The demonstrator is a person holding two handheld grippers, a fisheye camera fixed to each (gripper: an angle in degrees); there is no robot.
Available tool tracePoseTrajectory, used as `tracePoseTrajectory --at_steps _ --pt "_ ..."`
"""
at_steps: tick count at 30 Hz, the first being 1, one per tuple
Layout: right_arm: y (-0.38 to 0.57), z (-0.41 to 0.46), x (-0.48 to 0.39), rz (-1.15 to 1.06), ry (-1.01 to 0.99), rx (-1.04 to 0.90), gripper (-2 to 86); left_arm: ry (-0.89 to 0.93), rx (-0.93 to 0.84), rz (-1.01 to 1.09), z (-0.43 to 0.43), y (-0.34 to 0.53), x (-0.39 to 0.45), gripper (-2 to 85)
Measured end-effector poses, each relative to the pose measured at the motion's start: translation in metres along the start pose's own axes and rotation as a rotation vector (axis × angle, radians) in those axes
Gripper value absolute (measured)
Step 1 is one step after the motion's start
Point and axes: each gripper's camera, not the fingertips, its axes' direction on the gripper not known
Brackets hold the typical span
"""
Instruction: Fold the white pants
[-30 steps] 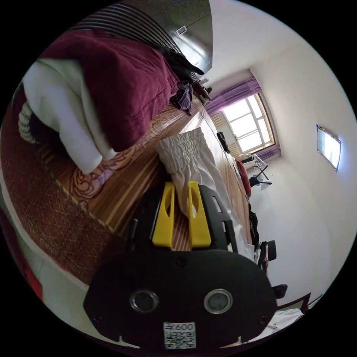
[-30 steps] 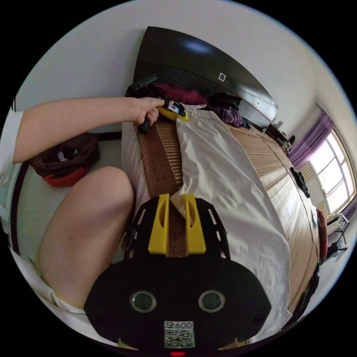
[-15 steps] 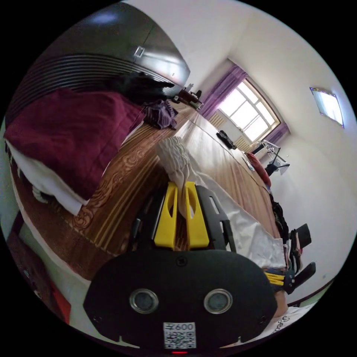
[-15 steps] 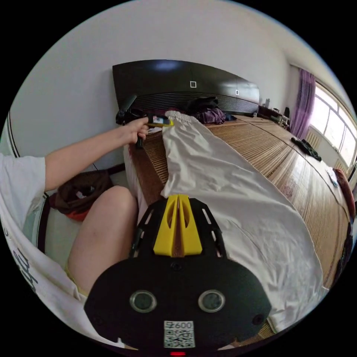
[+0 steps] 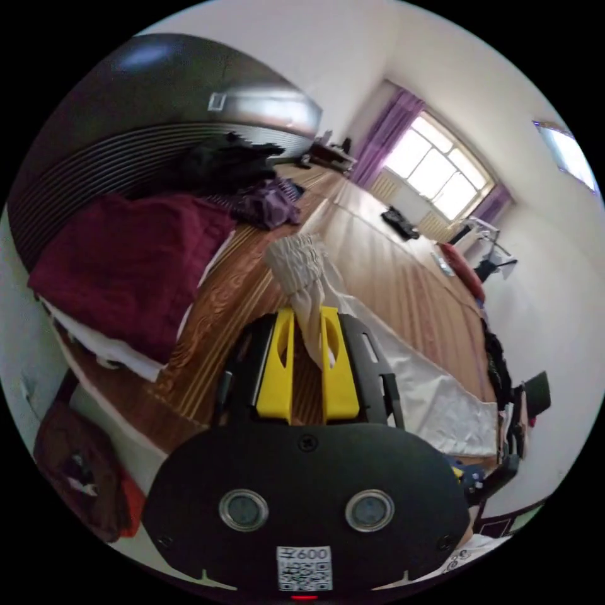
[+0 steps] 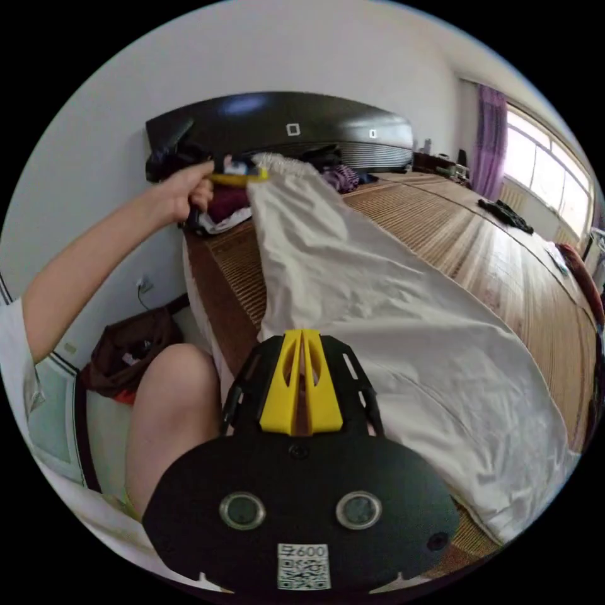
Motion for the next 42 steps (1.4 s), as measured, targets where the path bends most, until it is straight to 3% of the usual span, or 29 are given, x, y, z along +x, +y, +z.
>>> tracePoseTrajectory --at_steps 2,4,8,10,14,20,23,31,36,42 --pt "0.023 -0.049 0.036 0.015 0.072 0.055 0.1 -0.152 -0.045 -0.008 0.038 0.05 -0.029 10.5" --pt "0.048 -0.086 0.057 -0.048 0.098 0.083 1.7 -0.182 -0.065 0.097 0.06 0.101 -0.031 11.7" --pt "0.103 -0.145 0.082 -0.172 0.19 0.065 7.5 -0.153 -0.251 0.539 0.114 0.272 0.043 12.3" --pt "0.122 -0.161 0.087 -0.189 0.22 0.069 8.1 -0.163 -0.238 0.684 0.128 0.351 0.079 12.0" --pt "0.145 -0.189 0.093 -0.185 0.236 0.098 8.7 -0.173 -0.236 0.751 0.173 0.457 0.114 10.9" --pt "0.187 -0.238 0.104 -0.081 0.167 0.18 8.6 -0.204 -0.283 0.729 0.257 0.531 0.098 8.8" --pt "0.217 -0.265 0.112 -0.042 0.162 0.214 8.5 -0.262 -0.223 0.753 0.286 0.566 0.087 6.8" --pt "0.28 -0.306 0.138 0.071 0.135 0.271 8.6 -0.325 -0.275 0.865 0.325 0.629 0.071 2.0" --pt "0.304 -0.3 0.111 -0.018 0.127 0.249 8.8 -0.225 -0.275 0.843 0.3 0.632 0.055 1.4" --pt "0.321 -0.242 0.013 -0.301 -0.053 0.236 9.3 -0.139 -0.344 0.799 0.28 0.638 0.028 1.5"
